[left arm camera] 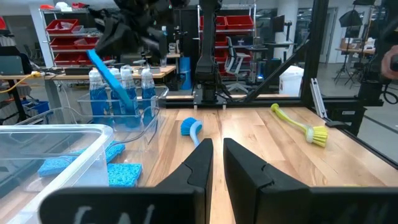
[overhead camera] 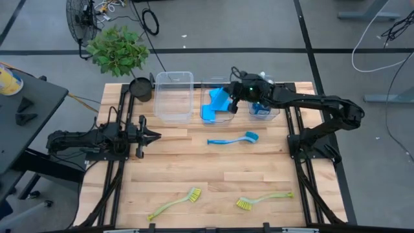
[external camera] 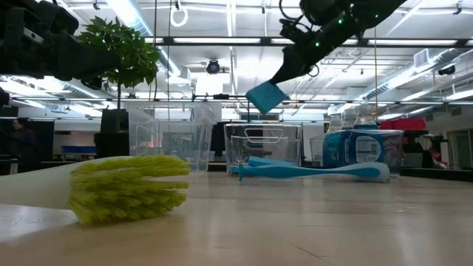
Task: Pick & Place Kitchen Sink Supplies
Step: Put the blue sponge into the middle transparent bin
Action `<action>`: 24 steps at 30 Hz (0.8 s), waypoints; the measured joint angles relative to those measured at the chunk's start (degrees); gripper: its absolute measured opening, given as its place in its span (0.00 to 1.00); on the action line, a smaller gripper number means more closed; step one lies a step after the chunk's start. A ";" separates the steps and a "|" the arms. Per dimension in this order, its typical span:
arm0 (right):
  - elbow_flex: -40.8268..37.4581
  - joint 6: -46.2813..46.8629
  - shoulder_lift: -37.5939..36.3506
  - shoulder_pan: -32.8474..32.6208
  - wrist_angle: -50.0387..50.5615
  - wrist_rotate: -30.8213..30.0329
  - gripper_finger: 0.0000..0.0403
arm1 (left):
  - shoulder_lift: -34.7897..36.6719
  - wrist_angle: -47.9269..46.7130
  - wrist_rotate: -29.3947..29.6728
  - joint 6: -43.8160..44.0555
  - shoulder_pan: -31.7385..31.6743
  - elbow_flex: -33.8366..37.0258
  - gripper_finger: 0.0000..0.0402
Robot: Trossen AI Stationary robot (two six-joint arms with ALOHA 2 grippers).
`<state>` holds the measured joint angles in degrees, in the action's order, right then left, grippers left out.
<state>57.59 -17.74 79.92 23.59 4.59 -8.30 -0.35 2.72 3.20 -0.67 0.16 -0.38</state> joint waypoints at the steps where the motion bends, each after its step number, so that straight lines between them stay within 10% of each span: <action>1: -0.30 -2.23 0.64 0.00 -0.93 1.12 0.00 | -0.01 -0.01 0.00 0.00 0.02 0.00 0.11; 24: -0.66 -9.84 7.80 0.00 0.39 3.37 0.01 | 0.00 0.00 0.00 0.00 0.01 0.00 0.11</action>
<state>56.93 -27.58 87.72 23.59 4.97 -4.93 -0.34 2.72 3.20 -0.67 0.18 -0.39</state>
